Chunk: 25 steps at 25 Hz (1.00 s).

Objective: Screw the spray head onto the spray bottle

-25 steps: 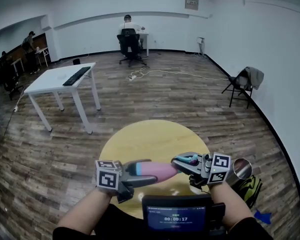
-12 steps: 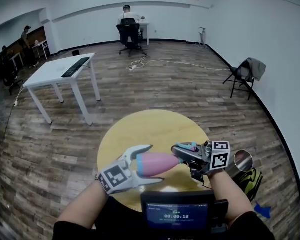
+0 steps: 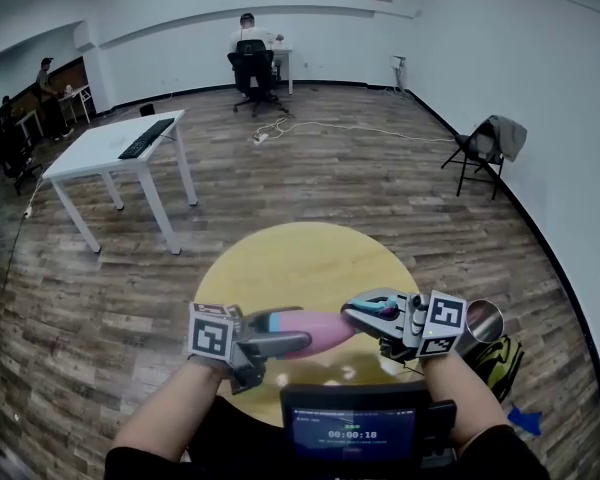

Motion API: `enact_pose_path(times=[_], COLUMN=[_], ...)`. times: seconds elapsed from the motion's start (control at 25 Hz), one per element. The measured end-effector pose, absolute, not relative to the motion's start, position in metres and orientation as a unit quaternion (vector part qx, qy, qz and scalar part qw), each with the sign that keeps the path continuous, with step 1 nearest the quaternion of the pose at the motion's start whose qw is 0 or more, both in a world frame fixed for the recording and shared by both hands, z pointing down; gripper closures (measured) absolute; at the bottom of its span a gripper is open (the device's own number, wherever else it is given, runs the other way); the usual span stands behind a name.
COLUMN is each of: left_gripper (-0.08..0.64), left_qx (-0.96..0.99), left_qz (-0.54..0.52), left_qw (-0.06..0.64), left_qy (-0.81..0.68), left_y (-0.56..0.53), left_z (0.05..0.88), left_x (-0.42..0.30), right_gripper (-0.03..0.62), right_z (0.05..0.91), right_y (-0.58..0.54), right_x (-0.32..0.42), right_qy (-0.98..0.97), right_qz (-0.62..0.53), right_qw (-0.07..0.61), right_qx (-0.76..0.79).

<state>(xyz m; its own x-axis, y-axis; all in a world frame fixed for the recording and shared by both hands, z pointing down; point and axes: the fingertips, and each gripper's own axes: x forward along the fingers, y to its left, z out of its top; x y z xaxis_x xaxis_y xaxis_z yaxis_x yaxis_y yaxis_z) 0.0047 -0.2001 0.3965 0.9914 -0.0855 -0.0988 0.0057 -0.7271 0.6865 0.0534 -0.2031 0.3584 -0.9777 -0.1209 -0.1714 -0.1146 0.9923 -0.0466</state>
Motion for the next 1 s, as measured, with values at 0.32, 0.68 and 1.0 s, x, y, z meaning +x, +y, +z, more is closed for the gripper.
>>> enact_pose_path(times=[0.32,0.68,1.0], left_gripper=[0.012,0.025,0.017], left_qx=[0.969,0.950,0.965], left_qz=[0.144,0.040,-0.044], left_qw=[-0.095,0.308,0.248], left_qy=[-0.180,0.043,-0.071], left_y=[-0.198,-0.169,-0.209], left_z=[0.418,0.424,0.401], left_x=[-0.010,0.016,-0.010], right_gripper=[0.577,0.577,0.577], right_z=[0.386,0.349,0.372], right_y=[-0.243,-0.181,-0.242], right_x=[0.071,0.041,0.068], right_qy=[0.958,0.997,0.974], right_qz=[-0.235,0.013,-0.153], right_qw=[0.146,0.070,0.133], right_qx=[-0.068,-0.043,-0.103])
